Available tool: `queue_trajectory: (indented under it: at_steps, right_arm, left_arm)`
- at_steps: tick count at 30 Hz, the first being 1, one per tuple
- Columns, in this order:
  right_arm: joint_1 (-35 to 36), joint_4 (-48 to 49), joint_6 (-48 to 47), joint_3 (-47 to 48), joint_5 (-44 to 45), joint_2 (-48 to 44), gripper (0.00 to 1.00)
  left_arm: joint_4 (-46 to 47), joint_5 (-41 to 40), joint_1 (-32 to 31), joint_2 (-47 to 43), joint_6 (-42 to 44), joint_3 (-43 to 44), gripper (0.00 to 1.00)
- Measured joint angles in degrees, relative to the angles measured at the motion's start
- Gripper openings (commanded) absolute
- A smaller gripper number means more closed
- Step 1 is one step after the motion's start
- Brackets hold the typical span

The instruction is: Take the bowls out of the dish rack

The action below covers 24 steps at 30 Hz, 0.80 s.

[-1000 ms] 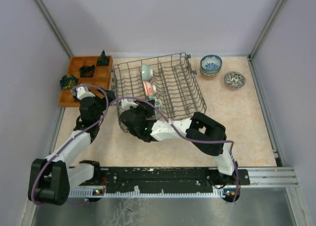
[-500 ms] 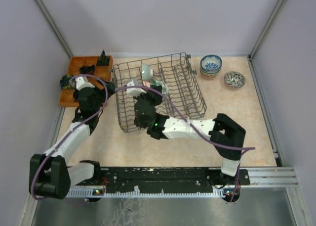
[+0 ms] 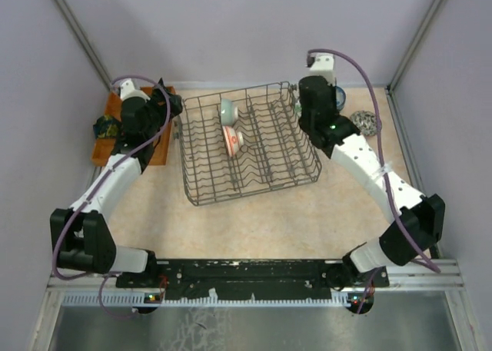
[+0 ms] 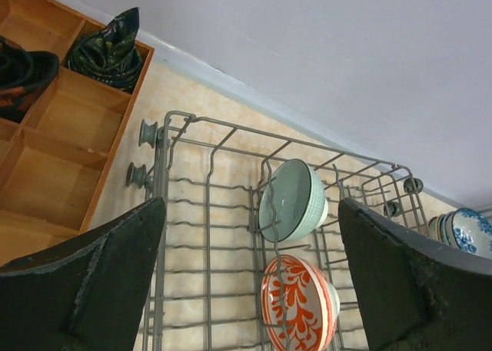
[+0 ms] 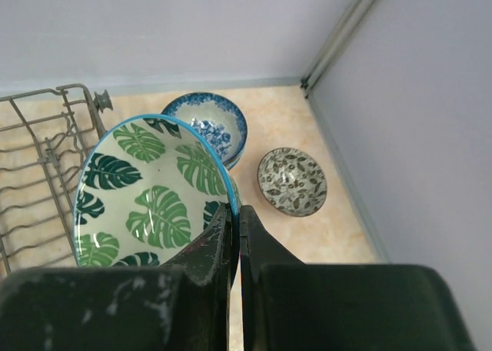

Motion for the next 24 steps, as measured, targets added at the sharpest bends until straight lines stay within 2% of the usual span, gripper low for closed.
queue_trajectory:
  at_steps: [6,13,24]
  right_arm:
    - [-16.2,-5.1,10.6,-3.4,-17.6,-0.1,0.00]
    - [-32.6,-5.5,19.1,-6.8,-32.4,1.2,0.00]
    - [-43.4,-0.8,28.3,-6.8,-46.4,9.9,0.00]
  left_arm:
    - [0.4,1.4,0.3,4.1,0.9,1.4,0.99]
    - [1.9,4.4,0.4,5.9,1.3,0.0,0.99]
    - [5.2,7.2,0.4,6.4,1.4,-2.0,0.99]
